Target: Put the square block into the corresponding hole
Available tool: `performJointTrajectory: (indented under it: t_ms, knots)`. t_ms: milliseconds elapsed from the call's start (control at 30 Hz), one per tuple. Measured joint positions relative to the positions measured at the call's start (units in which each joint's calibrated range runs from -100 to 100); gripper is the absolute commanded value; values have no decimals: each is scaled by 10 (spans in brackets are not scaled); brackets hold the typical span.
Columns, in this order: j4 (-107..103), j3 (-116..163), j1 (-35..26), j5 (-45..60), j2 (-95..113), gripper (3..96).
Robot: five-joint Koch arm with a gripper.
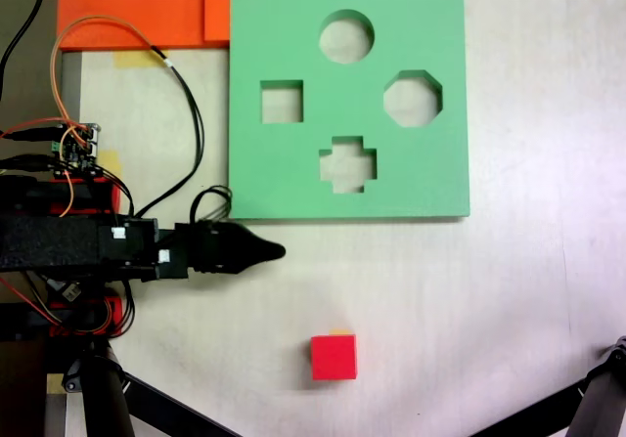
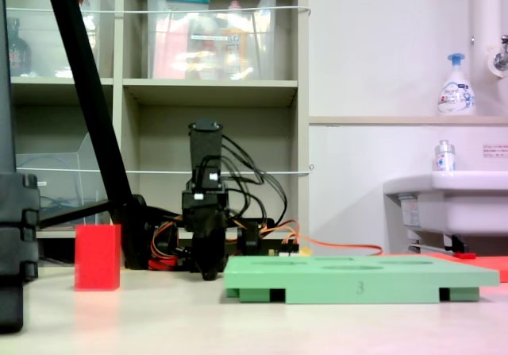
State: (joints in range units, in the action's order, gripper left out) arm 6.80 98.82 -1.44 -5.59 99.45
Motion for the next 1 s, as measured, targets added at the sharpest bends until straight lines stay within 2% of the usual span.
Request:
performJointTrajectory:
  t_ms: [333, 500, 633, 800, 900, 1000]
  knots:
    - [-49, -45, 85, -238, 0, 465]
    - [-442, -314, 84, -309, 0, 465]
    - [-669, -549, 67, -355, -5, 469]
    - [-983, -971, 60, -400, -244, 470]
    - [-1047, -1104, 58, -402, -386, 472]
    - [-1048, -1104, 59, -402, -410, 485]
